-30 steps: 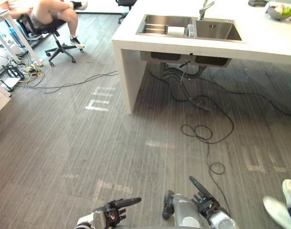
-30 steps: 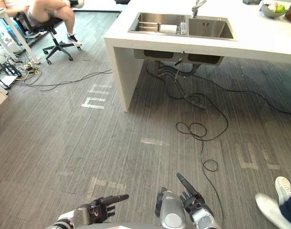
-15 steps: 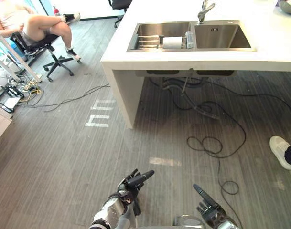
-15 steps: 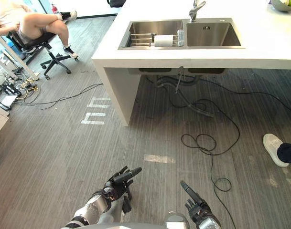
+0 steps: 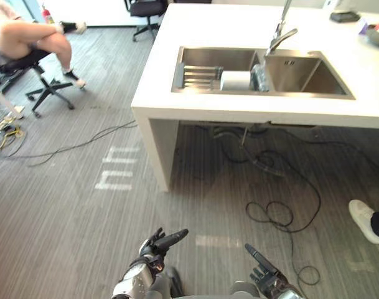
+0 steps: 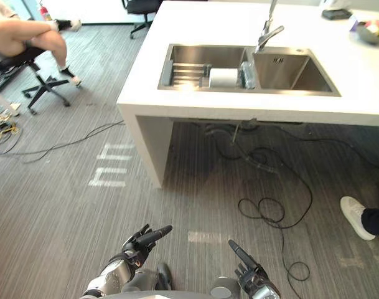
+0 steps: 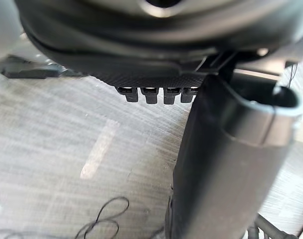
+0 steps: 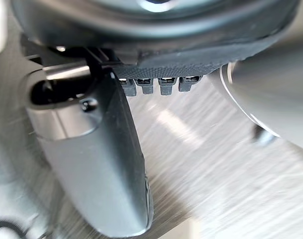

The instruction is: Walk over to the sink, pick up the cup, carry it to the dishwasher, place the cup inside the dishwasher, then close the dishwasher door

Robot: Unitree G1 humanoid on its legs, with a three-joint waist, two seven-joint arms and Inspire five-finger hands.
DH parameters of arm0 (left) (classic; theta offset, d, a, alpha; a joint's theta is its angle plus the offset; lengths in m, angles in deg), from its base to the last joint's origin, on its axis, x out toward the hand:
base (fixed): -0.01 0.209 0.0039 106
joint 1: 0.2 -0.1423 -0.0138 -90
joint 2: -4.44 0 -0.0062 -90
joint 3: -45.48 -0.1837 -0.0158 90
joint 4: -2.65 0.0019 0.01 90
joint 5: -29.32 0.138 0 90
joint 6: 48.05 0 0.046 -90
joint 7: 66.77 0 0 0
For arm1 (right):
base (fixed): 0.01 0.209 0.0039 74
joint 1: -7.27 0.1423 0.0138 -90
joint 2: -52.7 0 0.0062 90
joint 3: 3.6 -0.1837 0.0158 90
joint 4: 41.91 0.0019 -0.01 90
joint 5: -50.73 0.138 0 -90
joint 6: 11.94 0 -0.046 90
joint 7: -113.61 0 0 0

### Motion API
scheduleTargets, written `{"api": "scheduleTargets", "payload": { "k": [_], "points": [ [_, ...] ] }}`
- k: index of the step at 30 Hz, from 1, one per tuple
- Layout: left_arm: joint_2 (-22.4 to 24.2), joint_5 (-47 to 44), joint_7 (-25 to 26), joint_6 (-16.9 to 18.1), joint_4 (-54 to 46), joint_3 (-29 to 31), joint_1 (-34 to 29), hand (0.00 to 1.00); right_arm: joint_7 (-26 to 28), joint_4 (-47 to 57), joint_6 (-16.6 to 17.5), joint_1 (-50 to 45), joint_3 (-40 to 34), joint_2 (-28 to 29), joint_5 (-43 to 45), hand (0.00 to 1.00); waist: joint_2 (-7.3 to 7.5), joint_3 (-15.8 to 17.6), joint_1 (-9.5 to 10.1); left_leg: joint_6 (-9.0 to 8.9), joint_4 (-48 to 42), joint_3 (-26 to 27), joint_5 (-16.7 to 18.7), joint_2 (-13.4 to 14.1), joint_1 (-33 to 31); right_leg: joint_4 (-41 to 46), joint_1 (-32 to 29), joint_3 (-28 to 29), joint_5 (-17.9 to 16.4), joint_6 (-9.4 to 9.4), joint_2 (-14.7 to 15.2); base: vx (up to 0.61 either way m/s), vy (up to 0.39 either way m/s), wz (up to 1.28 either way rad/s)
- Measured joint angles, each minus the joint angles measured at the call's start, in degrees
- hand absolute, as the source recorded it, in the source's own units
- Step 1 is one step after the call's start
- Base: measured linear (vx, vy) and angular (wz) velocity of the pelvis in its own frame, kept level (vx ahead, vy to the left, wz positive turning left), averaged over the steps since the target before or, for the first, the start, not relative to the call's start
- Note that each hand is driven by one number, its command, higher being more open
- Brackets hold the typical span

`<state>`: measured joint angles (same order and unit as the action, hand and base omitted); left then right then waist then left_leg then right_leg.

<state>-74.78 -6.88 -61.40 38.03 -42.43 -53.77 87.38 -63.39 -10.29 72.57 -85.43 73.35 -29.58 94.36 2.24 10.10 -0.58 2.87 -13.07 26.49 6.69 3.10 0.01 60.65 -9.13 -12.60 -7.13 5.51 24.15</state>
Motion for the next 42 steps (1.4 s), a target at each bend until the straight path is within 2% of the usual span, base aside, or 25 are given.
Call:
{"api": "scheduleTargets", "payload": {
  "k": [2, 5, 6, 7, 8, 9, 10, 11, 12, 13, 14, 17, 19, 26, 29, 30, 31, 33, 34, 35, 36, 37, 38, 39, 42],
  "points": [
    [-0.1, -1.9, 2.2, 2.8, 0.1, 0.5, -0.9, 1.00, -1.1, 1.7, 0.2, 0.0, -0.1, -0.3, 0.0, 1.00, -0.62, 0.4, -0.22, -1.15, 2.9, 0.7, -0.2, 1.1, 3.8, -4.0, -3.9, -5.9, -3.7, -2.01, 0.4, 0.23, -0.015, -0.23],
    [0.2, -0.2, 8.6, 10.9, -1.4, 4.5, -0.8, 1.00, -3.8, 1.9, 1.1, -0.8, -0.6, 0.2, 0.1, 1.00, -1.49, 1.1, -0.50, -2.50, 3.8, 0.2, -0.2, 3.8, 6.8, -31.6, -6.2, -11.2, -0.2, 0.92, -1.5, 0.27, -0.148, 0.12],
    [0.2, 4.7, 14.0, 15.5, -4.5, 7.5, -1.1, 1.00, -4.4, 1.8, 1.1, -1.5, -2.4, 0.8, 0.2, 1.00, -1.27, 1.2, -0.48, -4.29, 3.6, -0.7, 0.3, 4.4, 7.7, -40.4, -6.1, -12.0, 6.5, 0.93, -1.6, 0.32, -0.299, 0.44],
    [-0.5, 7.8, 18.4, 19.4, -10.3, 11.5, -2.0, 1.00, -4.9, 0.8, 0.2, -2.7, -2.6, 1.4, 0.2, 1.00, 0.61, 1.5, -0.54, -8.01, 3.5, -2.5, 1.6, 4.3, 9.5, -41.7, -5.7, -12.6, 20.4, -2.05, -0.8, 0.31, -0.343, 0.54],
    [-1.1, 9.0, 19.8, 21.6, -13.3, 13.8, -2.5, 1.00, -4.7, -0.4, -0.1, -3.6, -2.6, 2.2, 0.2, 1.00, 1.94, 1.9, -0.48, -9.66, 3.0, -3.4, 3.0, 4.4, 10.3, -40.7, -5.1, -13.2, 23.6, -1.93, -0.5, 0.29, -0.416, 0.38],
    [-0.8, 10.5, 22.0, 25.6, -18.5, 17.3, -3.6, 1.00, -4.4, -3.5, -0.9, -4.8, -3.2, 2.4, 0.1, 1.00, 0.56, 1.2, 0.11, -10.59, 2.6, -5.9, 3.8, 6.1, 10.4, -41.1, -2.9, -14.3, 18.1, -0.41, -2.5, 0.21, -0.339, 0.14],
    [-0.6, 10.9, 22.3, 29.6, -24.2, 19.3, -5.0, 1.00, -3.4, -5.0, -1.1, -5.9, -5.6, 2.4, 0.2, 1.00, -0.96, 0.8, 0.23, -10.40, 3.1, -9.4, 4.1, 6.5, 9.3, -45.8, -1.2, -14.8, 15.9, 2.61, -5.4, 0.19, -0.292, -0.06],
    [-0.4, 11.3, 22.2, 31.2, -26.8, 19.3, -5.4, 1.00, -2.8, -5.2, -1.0, -6.4, -7.0, 1.9, 0.1, 1.00, -2.03, 0.7, 0.61, -10.34, 3.4, -10.8, 4.0, 6.8, 8.4, -48.4, -0.9, -14.9, 16.2, 2.67, -6.9, 0.14, -0.207, -0.03],
    [0.5, 12.2, 21.6, 32.8, -31.8, 18.3, -5.5, 1.00, -1.6, -5.3, -1.1, -6.7, -9.5, 1.4, 0.2, 1.00, -4.37, 0.7, 1.02, -10.84, 3.5, -12.1, 3.3, 8.9, 7.3, -43.0, -2.4, -14.3, 12.7, 1.02, -7.5, 0.09, -0.188, 0.47],
    [0.4, 13.4, 20.2, 33.2, -35.3, 16.0, -4.9, 1.00, -0.9, -5.2, -0.7, -8.9, -11.2, 2.2, 1.2, 1.00, -2.61, 1.0, 0.20, -11.74, 3.5, -14.6, 3.1, 7.5, 7.7, -30.4, -3.0, -13.8, 3.7, -0.98, -4.2, 0.09, -0.177, 0.70],
    [0.4, 13.8, 19.5, 33.3, -36.6, 14.4, -4.6, 1.00, -0.7, -5.5, -0.6, -9.7, -11.4, 2.4, 1.2, 1.00, -1.33, 0.9, 0.05, -12.20, 3.2, -15.6, 3.3, 7.3, 7.7, -30.9, -1.7, -13.6, 1.2, 0.16, -4.0, 0.08, -0.178, 0.90],
    [3.7, 13.8, 17.3, 30.4, -40.1, 5.2, -3.8, 1.00, -1.1, -6.4, -1.9, -9.6, -11.3, 0.9, 1.0, 1.00, -3.26, -1.0, 0.82, -12.46, 4.4, -17.8, 2.7, 10.1, 6.9, -36.4, 1.0, -16.8, 2.1, -1.01, -8.0, 0.08, -0.089, 0.25],
    [3.9, 13.6, 15.5, 26.7, -42.7, 1.0, -1.4, 1.00, -0.9, -5.5, -2.8, -8.7, -11.2, 1.1, -1.8, 1.00, -3.08, -1.1, 0.82, -13.33, 6.6, -16.6, 1.2, 10.3, 8.0, -37.0, 0.8, -16.6, 2.4, -1.03, -8.7, 0.06, -0.009, -0.17],
    [2.1, 12.4, 14.7, 22.7, -49.1, 0.9, 3.6, 1.00, -1.2, -4.0, -5.4, -8.3, -8.1, 0.9, -2.3, 1.00, -4.48, -2.4, -0.55, -13.03, 6.0, -13.0, 0.8, 11.8, 8.0, -41.1, 0.8, -15.3, 3.7, -1.05, -11.8, 0.04, 0.010, -0.20],
    [0.9, 11.3, 14.7, 21.0, -49.7, 1.0, 5.2, 1.00, -1.4, -3.9, -7.0, -8.1, -4.6, -0.5, -2.3, 1.00, -4.61, -2.4, -0.78, -8.50, -7.5, -11.6, -1.1, 13.4, 2.1, -45.6, 3.0, -14.7, 4.1, -2.20, -13.1, 0.06, -0.121, -0.09],
    [0.5, 11.1, 14.7, 20.0, -49.7, 1.3, 5.4, 1.00, -1.7, -4.0, -7.5, -8.1, -4.1, -0.9, -2.7, 1.00, -5.29, -1.7, -1.32, -6.23, -18.4, -12.4, -3.0, 15.5, -2.7, -48.4, 6.2, -15.0, 4.5, -2.82, -14.2, 0.08, -0.155, 0.24],
    [0.7, 10.2, 14.5, 18.8, -49.7, 0.9, 5.3, 1.00, -2.0, -4.1, -7.7, -8.0, -4.0, -1.4, -3.4, 1.00, -5.52, -0.6, -1.54, -7.13, -26.7, -13.4, -1.3, 17.0, -6.7, -50.5, 9.9, -15.6, 4.3, -3.21, -14.5, 0.09, -0.131, 0.27],
    [0.6, 9.0, 12.7, 16.7, -49.8, 0.6, 5.3, 1.00, -2.3, -5.3, -8.3, -7.6, -4.0, -2.5, -5.0, 1.00, -5.95, 0.2, -1.25, -9.37, -24.9, -13.4, 4.3, 14.0, -9.8, -52.5, 13.8, -15.8, 4.2, -3.32, -14.1, 0.12, -0.048, 0.05],
    [-0.1, 8.1, 11.5, 15.2, -51.0, 0.6, 5.0, 1.00, -2.1, -6.2, -8.5, -7.4, -4.0, -2.9, -5.6, 1.00, -6.38, 0.5, -0.40, -9.76, -18.6, -14.2, 3.8, 11.0, -11.4, -53.2, 15.3, -15.5, 4.0, -3.12, -14.0, 0.12, -0.015, -0.20],
    [-0.6, 7.9, 11.2, 14.4, -52.3, 0.7, 4.5, 1.00, -2.0, -6.6, -8.5, -7.3, -4.1, -3.0, -5.6, 1.00, -6.56, 0.6, 0.07, -10.12, -14.8, -15.0, 2.3, 9.7, -11.7, -53.3, 15.6, -15.0, 3.9, -3.11, -14.1, 0.12, 0.026, -0.52],
    [-1.0, 7.8, 10.5, 13.4, -55.2, 1.1, 3.0, 1.00, -1.8, -6.7, -8.5, -7.4, -4.0, -3.0, -5.6, 1.00, -7.10, 0.7, 1.30, -10.64, -8.1, -15.6, -3.8, 7.7, -12.1, -53.4, 16.3, -13.4, 3.4, -2.69, -14.8, 0.14, 0.065, -0.81],
    [-1.0, 6.8, 9.8, 12.7, -57.5, 1.8, 1.7, 1.00, -1.7, -6.3, -8.5, -7.7, -4.0, -3.5, -5.6, 1.00, -8.69, 0.3, 2.26, -10.23, -5.6, -16.2, -14.9, 7.0, -12.5, -53.6, 16.9, -11.4, 2.9, -1.87, -16.5, 0.16, 0.088, -0.89],
    [-1.1, 6.2, 9.5, 12.4, -58.1, 2.2, 1.3, 1.00, -1.6, -6.2, -8.4, -8.0, -3.9, -3.9, -5.7, 1.00, -9.87, -0.1, 2.61, -9.11, -5.6, -15.8, -18.4, 7.0, -12.7, -53.7, 17.3, -10.6, 2.6, -1.51, -17.5, 0.26, 0.138, -0.52],
    [-2.1, 3.9, 8.0, 11.7, -58.3, 3.6, 1.6, 1.00, -1.6, -5.9, -7.7, -8.1, -4.0, -3.2, -5.5, 1.00, -9.60, -0.7, 1.98, -6.73, -6.2, -15.3, -16.2, 6.9, -12.5, -53.6, 17.6, -10.5, 2.0, -1.00, -17.1, 0.23, 0.123, -0.17],
    [-3.2, -0.4, 6.8, 11.0, -58.5, 6.8, 1.5, 1.00, -1.2, -5.3, -7.6, -6.7, -3.4, -2.1, -4.9, 1.00, -9.03, -0.6, 2.50, -6.79, -2.3, -15.5, -16.4, 4.8, -11.8, -53.9, 15.5, -9.0, 1.9, -0.81, -15.6, 0.16, 0.073, -0.22]
  ]
}}
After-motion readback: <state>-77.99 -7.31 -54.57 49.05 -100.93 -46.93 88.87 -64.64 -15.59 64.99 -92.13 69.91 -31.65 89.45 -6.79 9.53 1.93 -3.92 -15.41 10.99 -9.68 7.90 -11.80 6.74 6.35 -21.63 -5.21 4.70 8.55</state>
